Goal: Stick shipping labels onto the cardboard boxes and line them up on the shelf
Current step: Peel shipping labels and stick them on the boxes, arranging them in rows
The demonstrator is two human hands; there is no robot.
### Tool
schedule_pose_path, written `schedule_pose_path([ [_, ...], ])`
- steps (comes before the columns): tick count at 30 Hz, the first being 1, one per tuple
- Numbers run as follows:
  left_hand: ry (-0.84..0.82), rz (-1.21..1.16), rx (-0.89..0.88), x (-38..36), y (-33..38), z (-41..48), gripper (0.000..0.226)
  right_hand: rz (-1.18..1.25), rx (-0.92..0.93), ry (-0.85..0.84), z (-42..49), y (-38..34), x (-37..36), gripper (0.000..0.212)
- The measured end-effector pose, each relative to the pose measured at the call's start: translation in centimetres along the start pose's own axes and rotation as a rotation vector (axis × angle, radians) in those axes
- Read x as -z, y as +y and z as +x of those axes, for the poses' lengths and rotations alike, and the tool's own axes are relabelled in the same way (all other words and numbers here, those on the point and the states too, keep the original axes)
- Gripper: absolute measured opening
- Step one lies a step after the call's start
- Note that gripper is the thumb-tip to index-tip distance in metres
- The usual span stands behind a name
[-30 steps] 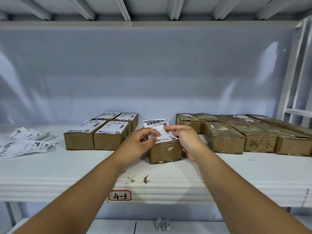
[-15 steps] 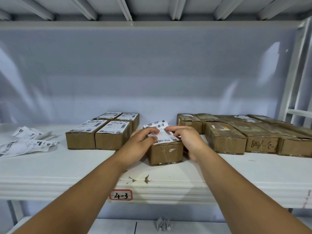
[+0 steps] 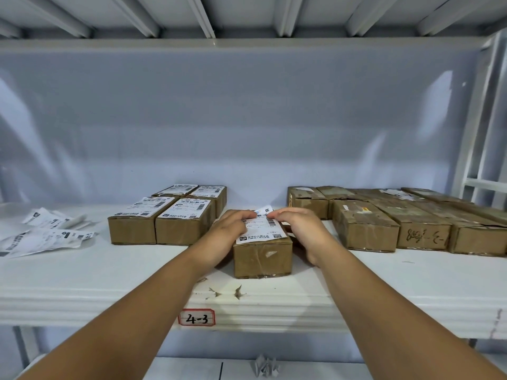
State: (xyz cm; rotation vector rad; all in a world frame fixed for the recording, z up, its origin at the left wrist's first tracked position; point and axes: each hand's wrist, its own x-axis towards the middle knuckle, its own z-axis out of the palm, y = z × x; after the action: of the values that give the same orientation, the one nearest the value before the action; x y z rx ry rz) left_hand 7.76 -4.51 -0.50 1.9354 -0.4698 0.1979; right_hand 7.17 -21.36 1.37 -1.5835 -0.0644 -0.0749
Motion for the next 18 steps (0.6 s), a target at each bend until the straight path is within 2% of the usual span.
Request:
schedule_pose_path([
  [5,-0.006,-0.073,-0.016,0.1,0.0,0.1,0.042,-0.066,0.044,-0.083,0.5,0.4,-0.2,0.032],
  [9,-0.019,-0.079,0.006,-0.1,-0.3,0.5,0.033,-0.137,0.054,-0.109,0.3,0.2,-0.3,0.038],
  [14,-0.028,-0.111,0.002,-0.1,-0.3,0.4,0.029,-0.076,0.047,-0.134,-0.1,0.0,-0.3,0.035],
  [16,-0.028,-0.114,-0.002,0.0,-0.5,0.3,0.033,-0.101,0.074,-0.092,-0.1,0.2,-0.2,0.030],
  [18,-0.029,-0.120,-0.001,-0.1,-0.4,0.2,0.028,-0.134,0.106,-0.097,-0.5,0.2,0.0,0.024],
])
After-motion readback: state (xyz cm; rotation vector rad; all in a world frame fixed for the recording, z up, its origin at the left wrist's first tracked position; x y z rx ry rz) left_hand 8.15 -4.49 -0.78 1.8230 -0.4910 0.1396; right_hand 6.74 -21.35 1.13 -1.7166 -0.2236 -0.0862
